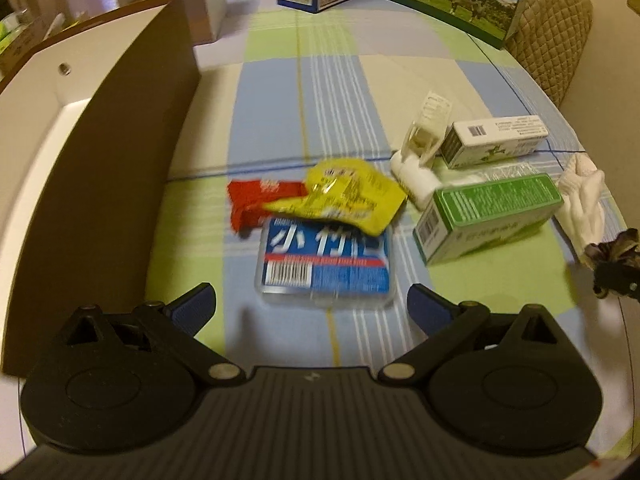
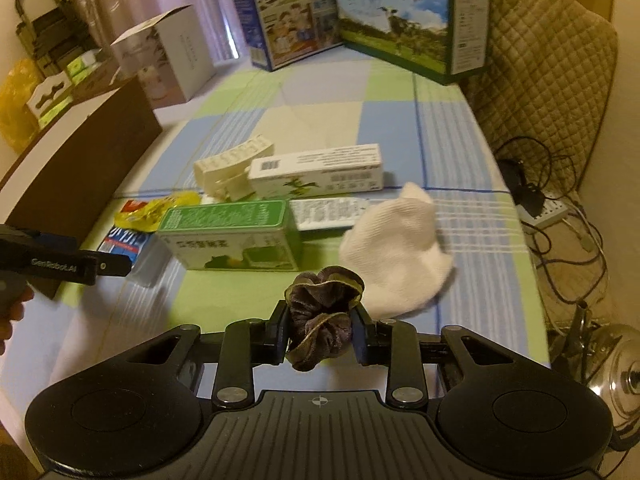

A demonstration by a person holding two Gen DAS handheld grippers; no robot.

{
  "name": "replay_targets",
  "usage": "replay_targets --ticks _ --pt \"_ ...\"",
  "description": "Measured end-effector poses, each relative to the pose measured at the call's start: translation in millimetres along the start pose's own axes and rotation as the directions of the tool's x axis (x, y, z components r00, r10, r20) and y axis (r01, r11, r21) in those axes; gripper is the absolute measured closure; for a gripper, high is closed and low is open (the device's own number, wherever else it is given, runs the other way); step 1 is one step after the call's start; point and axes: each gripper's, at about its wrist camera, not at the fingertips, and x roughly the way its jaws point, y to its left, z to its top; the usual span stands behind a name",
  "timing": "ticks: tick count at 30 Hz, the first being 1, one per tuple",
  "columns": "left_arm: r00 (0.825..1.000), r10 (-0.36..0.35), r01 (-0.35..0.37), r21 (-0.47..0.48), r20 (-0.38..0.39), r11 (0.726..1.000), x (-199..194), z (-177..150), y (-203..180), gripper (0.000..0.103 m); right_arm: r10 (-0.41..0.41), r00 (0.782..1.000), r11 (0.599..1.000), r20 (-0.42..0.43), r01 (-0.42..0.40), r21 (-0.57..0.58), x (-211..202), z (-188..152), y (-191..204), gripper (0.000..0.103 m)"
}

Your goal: Organize objects

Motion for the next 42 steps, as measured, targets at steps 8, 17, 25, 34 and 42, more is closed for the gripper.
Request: replay_targets --ticks 8,17,25,34,42 --pt "0.999 -0.018 0.019 0.03 -0.031 0.999 28 19 -3 0.004 -0.011 1.0 1.0 0.007 0.011 0.025 -7 1 -14 0.075" --pt "0.999 -0.042 0.042 0.006 -0.031 0.999 38 19 -4 0.02 -0.002 1.0 1.0 -0.002 0.002 0.024 -8 -1 -23 0.075" --pt "1.0 -0.02 0.02 -0.005 -0.006 1.0 12 -6 -16 0.02 0.039 0.999 0.999 -0.005 -0.039 0.004 -11 -3 -21 0.075" --pt "0.998 -0.041 0.044 -0.066 0.055 0.997 -61 -34 -13 0.02 0.145 0.989 0.988 -0.021 -0.146 -0.052 -22 -4 24 0.075" --pt "0.993 -0.02 0.033 -0.109 0.117 0.993 -121 -37 33 0.02 0.273 0.962 0.956 -0.01 -0.272 -0.112 -32 3 109 0.075"
